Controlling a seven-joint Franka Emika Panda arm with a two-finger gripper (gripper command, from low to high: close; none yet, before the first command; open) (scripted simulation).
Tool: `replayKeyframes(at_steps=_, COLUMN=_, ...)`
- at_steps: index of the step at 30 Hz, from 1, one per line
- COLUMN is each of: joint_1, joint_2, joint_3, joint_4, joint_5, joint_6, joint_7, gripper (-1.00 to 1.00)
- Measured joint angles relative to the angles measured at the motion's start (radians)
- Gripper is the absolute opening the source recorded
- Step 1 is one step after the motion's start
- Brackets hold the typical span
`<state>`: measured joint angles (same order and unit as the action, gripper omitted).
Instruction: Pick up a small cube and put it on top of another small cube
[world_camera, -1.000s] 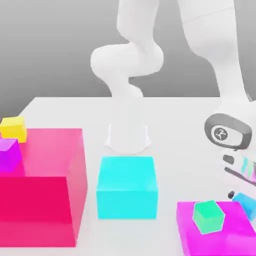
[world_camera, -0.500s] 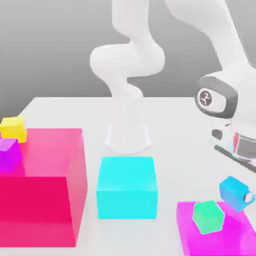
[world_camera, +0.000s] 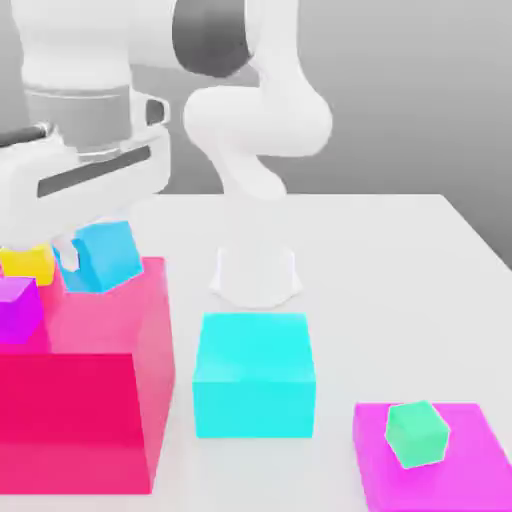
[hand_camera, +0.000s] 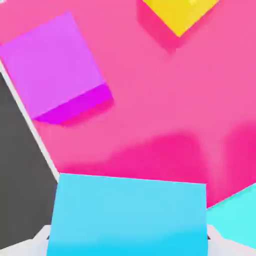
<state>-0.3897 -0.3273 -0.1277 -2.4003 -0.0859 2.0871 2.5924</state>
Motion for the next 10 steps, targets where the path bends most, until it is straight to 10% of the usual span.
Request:
replayKeyframes(at_steps=6, joint_1=-0.098, joint_2=-0.025, joint_3=-0.094, joint_4=-0.074, joint_5=-0.006, joint_6=0.044, joint_7=0.023, gripper=-1.0)
replayKeyframes(at_steps=7, joint_1=-0.099, joint_2=-0.014, joint_3=-0.098, joint_4=-0.094, joint_5=-0.006, joint_6=0.075, joint_7=0.022, gripper=1.0)
replayKeyframes(at_steps=10, joint_1=-0.099, joint_2=-0.014, joint_3=-0.098, joint_4=-0.094, joint_5=-0.006, joint_6=0.075, joint_7=0.022, gripper=1.0)
